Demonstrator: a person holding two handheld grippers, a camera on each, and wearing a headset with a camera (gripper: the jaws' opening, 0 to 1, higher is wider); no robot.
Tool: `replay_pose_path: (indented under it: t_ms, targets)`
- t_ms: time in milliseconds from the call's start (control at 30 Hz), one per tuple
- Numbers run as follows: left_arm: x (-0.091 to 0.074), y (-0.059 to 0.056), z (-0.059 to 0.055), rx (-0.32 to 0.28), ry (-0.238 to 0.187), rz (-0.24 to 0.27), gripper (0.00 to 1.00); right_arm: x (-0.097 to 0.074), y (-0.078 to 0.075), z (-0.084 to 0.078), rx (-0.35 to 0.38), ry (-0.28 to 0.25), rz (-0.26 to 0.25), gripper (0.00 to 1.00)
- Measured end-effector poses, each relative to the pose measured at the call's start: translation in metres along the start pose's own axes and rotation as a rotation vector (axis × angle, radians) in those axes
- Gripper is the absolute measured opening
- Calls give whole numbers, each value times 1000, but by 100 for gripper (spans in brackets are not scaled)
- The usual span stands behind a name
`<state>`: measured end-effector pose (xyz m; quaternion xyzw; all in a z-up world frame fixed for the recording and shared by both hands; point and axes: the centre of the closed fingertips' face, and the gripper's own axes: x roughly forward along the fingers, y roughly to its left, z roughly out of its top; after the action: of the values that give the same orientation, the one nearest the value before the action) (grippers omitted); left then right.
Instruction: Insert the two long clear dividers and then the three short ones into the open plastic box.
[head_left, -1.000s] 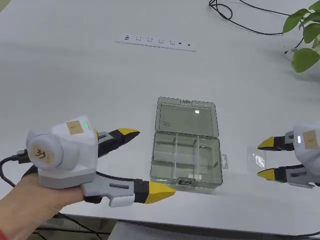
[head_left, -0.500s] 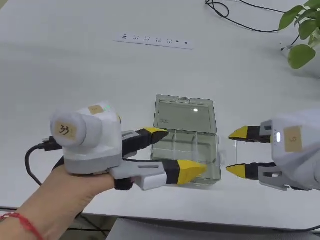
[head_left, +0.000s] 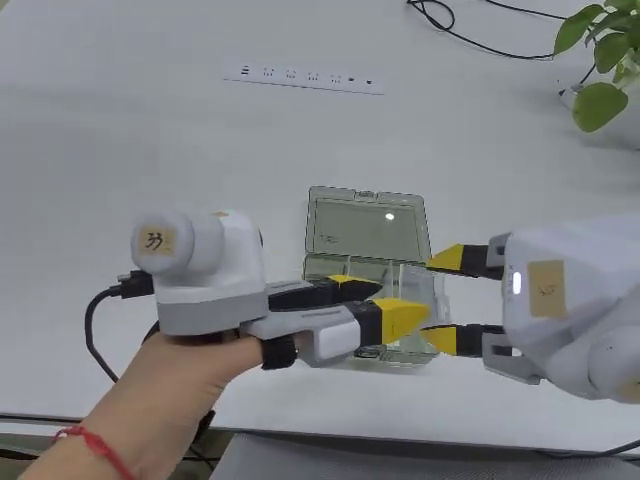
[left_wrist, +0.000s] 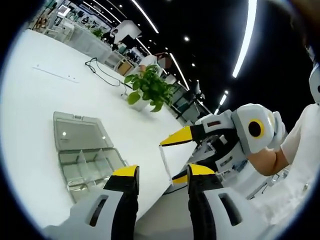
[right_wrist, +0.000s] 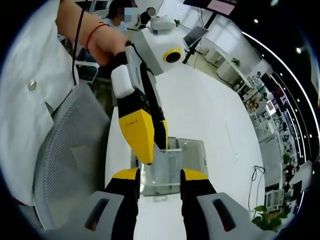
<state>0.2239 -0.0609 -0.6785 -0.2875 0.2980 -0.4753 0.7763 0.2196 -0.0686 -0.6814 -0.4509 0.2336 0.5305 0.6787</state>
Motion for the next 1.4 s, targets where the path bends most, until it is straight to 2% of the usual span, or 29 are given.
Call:
replay_pose_path:
  t_ms: [100,233,700,833,900,1000,1067,1233,1333,1400]
  targets:
    - [2,-2,-1,-28,-4,-17,26,0,0,4,-13,-2,-3,33]
    - [1,-2,-2,-36,-7,-23,15,-1,1,5,-25,4,-3,33]
    - [1,-13,-4,-29,2,-53,0,-4,3,10,-40,6,-7,33]
    - [1,-14,-4,-26,2,-57,0,-5,3,9,-42,8,-9,33]
    - [1,-14,-2,53,-16,-56,0,-5,2,9,-43,6,-13,33]
    - [0,-14,-4,-6,-8,-51,0,-6,3,10,-47,3,-11,33]
    - [-1,-12,-3,-12,-11,-50,0,-5,3,11,-49,2,-16,33]
    - [-1,-13,-1,9,-20,-48,0,-5,1,14,-53,-4,-21,34]
    - [-1,-12,1,27,-23,-44,0,-10,-3,18,-40,-27,-23,35]
    - [-3,-10,3,68,-16,-39,0,-15,-4,23,-17,-64,2,35]
